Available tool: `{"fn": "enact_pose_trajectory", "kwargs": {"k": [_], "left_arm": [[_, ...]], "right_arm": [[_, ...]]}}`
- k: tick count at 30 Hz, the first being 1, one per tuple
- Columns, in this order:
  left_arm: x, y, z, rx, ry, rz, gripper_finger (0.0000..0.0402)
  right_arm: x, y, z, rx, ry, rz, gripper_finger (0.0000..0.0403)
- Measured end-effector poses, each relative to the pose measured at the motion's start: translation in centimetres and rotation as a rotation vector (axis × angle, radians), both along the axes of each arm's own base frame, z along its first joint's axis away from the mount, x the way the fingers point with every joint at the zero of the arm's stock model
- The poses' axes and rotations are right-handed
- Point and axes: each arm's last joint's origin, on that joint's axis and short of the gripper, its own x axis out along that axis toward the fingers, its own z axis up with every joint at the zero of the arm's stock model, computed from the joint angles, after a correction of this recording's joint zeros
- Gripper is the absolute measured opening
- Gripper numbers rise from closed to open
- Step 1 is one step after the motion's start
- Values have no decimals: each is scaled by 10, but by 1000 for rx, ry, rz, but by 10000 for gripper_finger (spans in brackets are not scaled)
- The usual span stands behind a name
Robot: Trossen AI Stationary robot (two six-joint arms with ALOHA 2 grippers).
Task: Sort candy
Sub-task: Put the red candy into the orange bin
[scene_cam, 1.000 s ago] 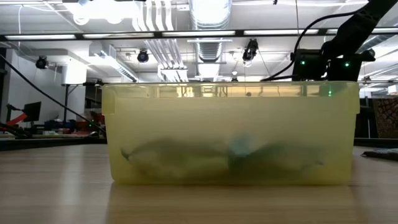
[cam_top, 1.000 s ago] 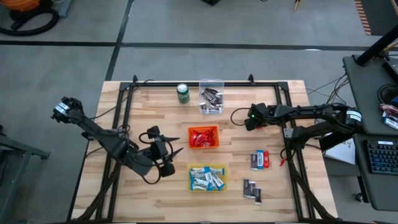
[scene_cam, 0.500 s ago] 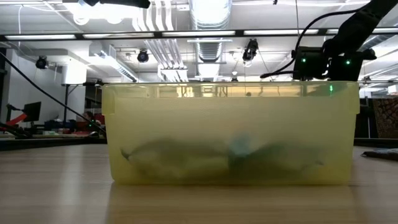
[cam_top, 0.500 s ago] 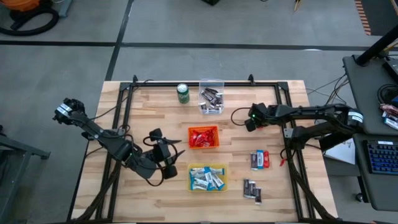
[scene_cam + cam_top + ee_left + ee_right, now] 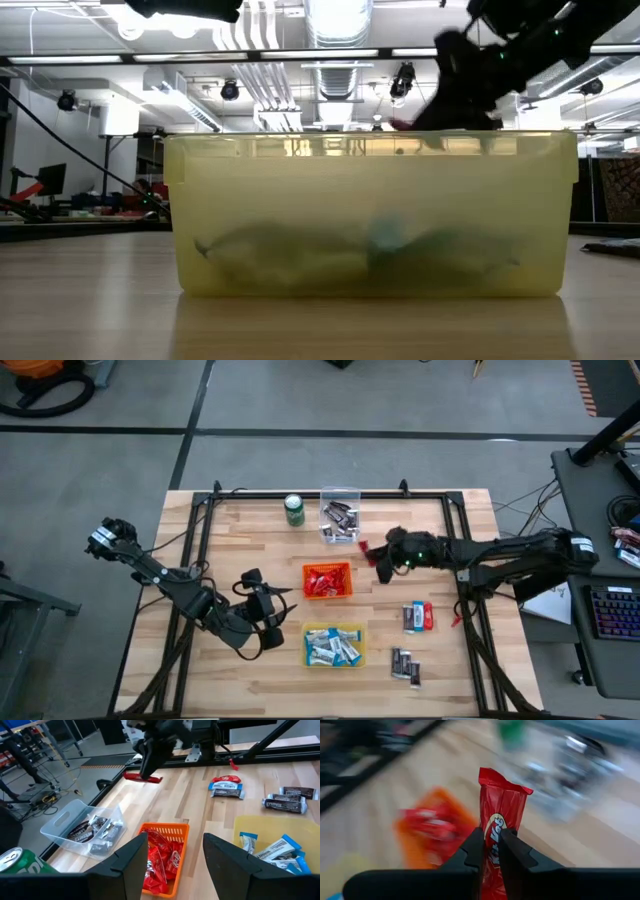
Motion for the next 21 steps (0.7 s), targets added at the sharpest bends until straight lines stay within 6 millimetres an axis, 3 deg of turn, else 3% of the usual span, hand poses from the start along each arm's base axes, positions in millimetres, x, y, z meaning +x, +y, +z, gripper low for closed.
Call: {"fn": "enact_pose_trajectory", "kwargs": {"k": [7,14,21], "left_arm": [[0,0,0,0,0,0,174],[0,0,0,-4,-2,1,174],[0,0,0,-2,1,2,174]], "right_arm": [[43,29,-15,-172,-157,190,33],[76,30,-43,-216,-109,216,33],[98,30,-55,-219,-62,225,46]]}}
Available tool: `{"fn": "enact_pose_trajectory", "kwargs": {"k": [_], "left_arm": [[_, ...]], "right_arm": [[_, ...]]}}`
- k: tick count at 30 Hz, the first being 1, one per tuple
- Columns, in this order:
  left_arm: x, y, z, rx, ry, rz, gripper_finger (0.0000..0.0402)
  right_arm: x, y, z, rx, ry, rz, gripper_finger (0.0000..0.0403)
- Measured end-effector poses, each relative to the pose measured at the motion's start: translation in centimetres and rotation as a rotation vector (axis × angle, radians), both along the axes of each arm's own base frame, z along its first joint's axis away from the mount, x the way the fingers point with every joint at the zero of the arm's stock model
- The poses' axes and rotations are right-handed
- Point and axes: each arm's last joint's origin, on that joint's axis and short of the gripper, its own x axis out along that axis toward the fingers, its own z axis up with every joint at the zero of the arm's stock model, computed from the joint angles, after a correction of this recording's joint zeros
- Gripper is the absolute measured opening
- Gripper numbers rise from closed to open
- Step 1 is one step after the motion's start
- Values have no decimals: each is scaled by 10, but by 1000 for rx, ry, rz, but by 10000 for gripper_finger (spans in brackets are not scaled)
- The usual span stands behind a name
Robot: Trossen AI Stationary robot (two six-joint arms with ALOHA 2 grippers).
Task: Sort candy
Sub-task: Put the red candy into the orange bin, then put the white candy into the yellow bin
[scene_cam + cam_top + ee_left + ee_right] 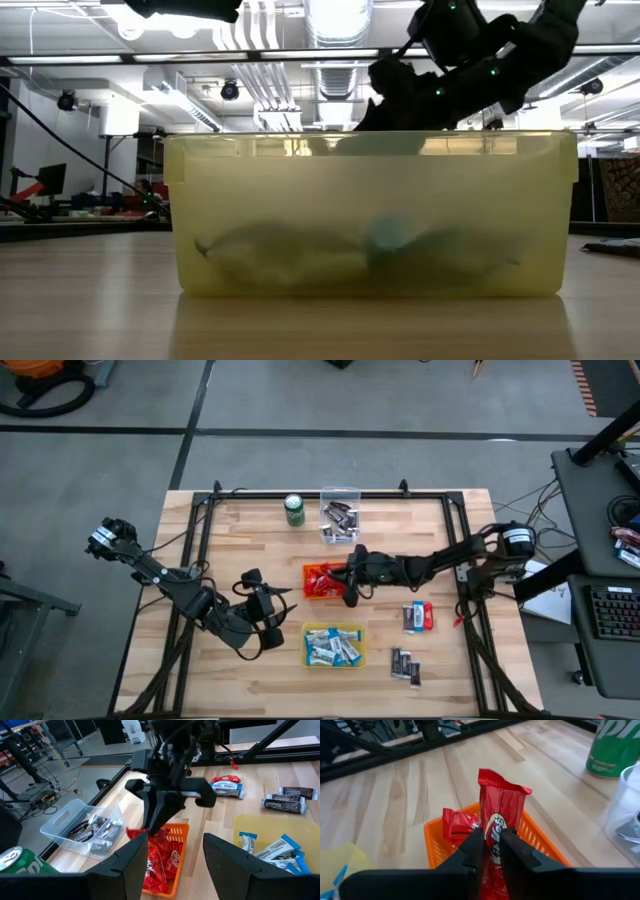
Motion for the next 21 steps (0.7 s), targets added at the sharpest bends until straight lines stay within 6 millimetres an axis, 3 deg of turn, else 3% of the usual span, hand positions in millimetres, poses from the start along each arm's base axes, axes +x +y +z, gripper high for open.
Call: {"fn": "enact_pose_trajectory", "kwargs": {"k": [12,17,21], "left_arm": [[0,0,-1,-1,1,0,174],[3,-2,-6,-3,17,-5,174],[6,-4,-11,-1,26,-3,174]], "right_arm": [[6,0,9,44,97,-20,172],[-5,4,19,128,154,-5,184],[-26,9,29,305,284,-14,179]]}}
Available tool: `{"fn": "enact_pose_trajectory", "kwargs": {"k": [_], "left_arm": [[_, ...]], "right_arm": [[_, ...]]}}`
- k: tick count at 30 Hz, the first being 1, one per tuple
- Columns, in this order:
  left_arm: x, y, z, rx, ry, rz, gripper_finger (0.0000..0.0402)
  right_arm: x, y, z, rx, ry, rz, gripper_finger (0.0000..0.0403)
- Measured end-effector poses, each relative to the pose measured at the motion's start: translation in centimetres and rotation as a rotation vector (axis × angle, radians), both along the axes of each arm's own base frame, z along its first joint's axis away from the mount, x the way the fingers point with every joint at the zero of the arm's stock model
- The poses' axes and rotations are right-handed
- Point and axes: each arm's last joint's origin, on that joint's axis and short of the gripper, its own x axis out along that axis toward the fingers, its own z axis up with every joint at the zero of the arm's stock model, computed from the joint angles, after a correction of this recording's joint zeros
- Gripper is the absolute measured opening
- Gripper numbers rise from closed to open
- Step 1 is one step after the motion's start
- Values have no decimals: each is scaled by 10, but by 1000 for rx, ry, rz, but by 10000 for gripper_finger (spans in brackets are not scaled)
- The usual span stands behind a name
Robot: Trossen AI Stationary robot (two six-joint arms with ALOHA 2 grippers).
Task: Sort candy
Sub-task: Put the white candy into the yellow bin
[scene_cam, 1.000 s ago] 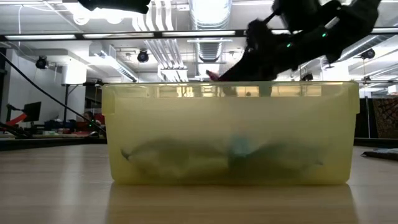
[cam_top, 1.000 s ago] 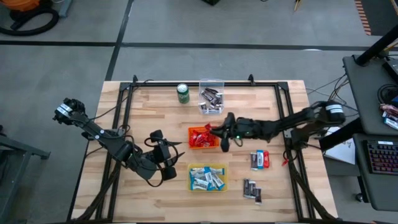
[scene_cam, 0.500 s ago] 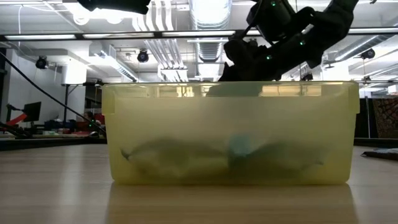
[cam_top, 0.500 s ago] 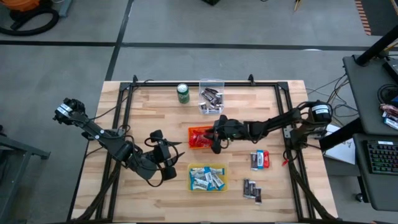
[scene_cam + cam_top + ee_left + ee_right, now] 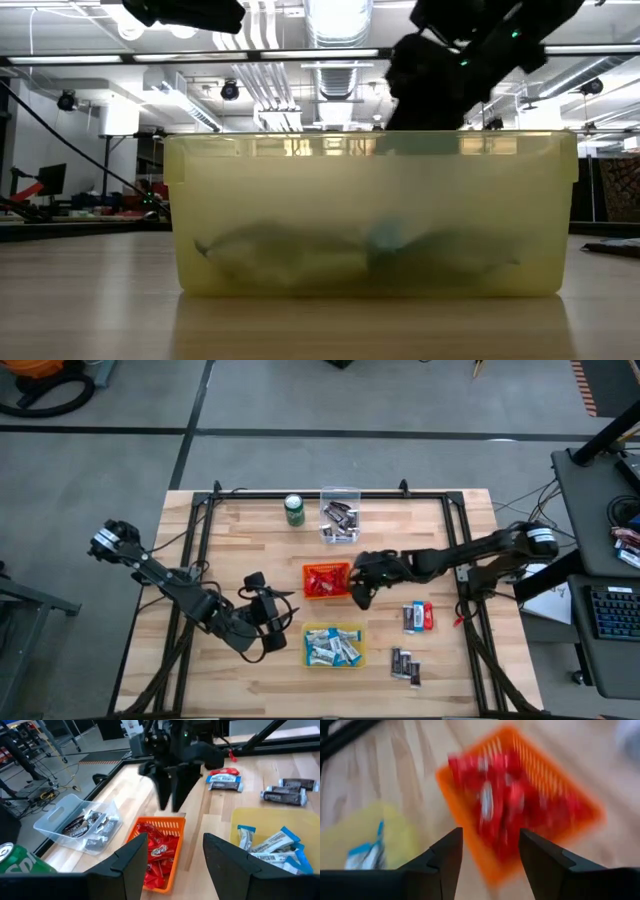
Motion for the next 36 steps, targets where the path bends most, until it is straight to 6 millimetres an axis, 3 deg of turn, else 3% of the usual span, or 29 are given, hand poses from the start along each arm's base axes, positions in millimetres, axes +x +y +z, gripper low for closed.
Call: {"fn": "enact_pose_trajectory", "kwargs": {"k": [6,11,21,27,36], "left_arm": [[3,-2,-3,19,10,-5,174],[3,-2,-4,38,18,-12,174],[3,-2,-4,38,18,-12,174],[3,-2,-4,46,22,-13,174],[4,-2,-4,46,23,-12,174]], "right_arm": [[-39,20,9,200,248,-67,172],[-59,40,13,291,370,-150,171],[-93,70,-10,360,781,-374,166],[-100,80,-19,336,885,-414,150],[-99,81,-41,201,1022,-397,135]]}}
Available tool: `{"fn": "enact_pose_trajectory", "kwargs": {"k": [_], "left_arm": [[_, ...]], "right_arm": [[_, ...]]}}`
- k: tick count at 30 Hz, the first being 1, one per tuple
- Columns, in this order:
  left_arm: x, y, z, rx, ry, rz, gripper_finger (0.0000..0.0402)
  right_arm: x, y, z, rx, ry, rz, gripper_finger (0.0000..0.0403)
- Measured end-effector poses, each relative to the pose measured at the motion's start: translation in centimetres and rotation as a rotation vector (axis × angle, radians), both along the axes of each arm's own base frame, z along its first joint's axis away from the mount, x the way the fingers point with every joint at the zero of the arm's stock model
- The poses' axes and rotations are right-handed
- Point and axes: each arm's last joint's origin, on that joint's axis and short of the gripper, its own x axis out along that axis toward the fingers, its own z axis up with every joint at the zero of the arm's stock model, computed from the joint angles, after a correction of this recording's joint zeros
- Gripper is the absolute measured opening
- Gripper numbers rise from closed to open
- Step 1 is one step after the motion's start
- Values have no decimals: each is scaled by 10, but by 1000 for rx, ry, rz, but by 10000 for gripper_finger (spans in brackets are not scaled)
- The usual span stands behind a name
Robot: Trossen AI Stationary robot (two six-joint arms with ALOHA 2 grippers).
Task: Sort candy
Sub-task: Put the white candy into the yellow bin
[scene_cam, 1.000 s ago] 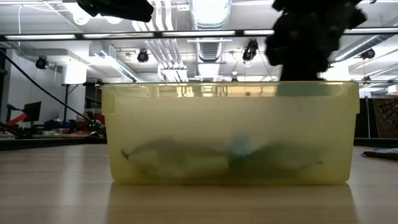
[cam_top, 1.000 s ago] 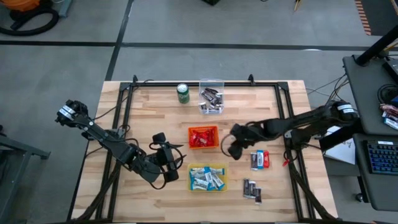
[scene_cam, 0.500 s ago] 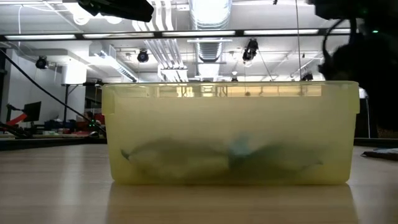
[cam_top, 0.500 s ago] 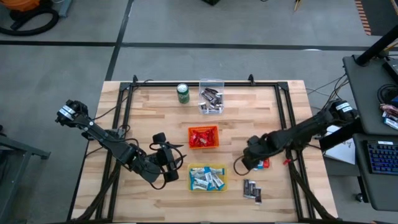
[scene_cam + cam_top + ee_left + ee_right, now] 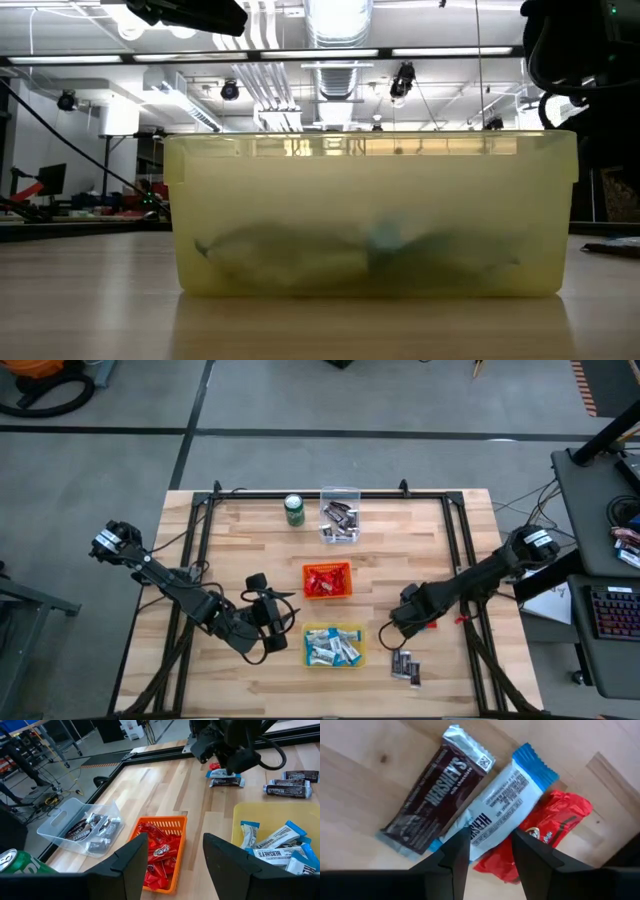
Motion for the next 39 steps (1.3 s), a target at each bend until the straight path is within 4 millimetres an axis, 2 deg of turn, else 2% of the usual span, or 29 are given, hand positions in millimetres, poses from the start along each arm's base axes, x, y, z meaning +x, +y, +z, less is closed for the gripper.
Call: {"fn": "enact_pose_trajectory", "kwargs": {"k": [7,14,18,23,25,28,34,39], "left_arm": [[0,0,0,-3,-4,2,174],[2,-1,-2,-5,-4,3,174],[3,-1,-4,-2,1,3,174],[5,-3,-6,1,5,4,174],[5,-3,-7,-2,4,5,174],[5,-3,-7,-9,1,8,174],[5,-2,-7,-14,-3,11,174],[5,-2,-6,-15,-4,12,174]], "right_arm": [[3,-2,-7,-82,-2,39,140],[9,-5,-9,-212,-96,102,131],[12,-7,-9,-270,-136,122,98],[14,-8,-9,-311,-172,159,25],[13,-9,-7,-320,-175,173,15],[9,-12,1,-362,-199,177,10],[6,-16,29,-401,-373,202,8],[21,-5,54,-340,-687,368,8]]}}
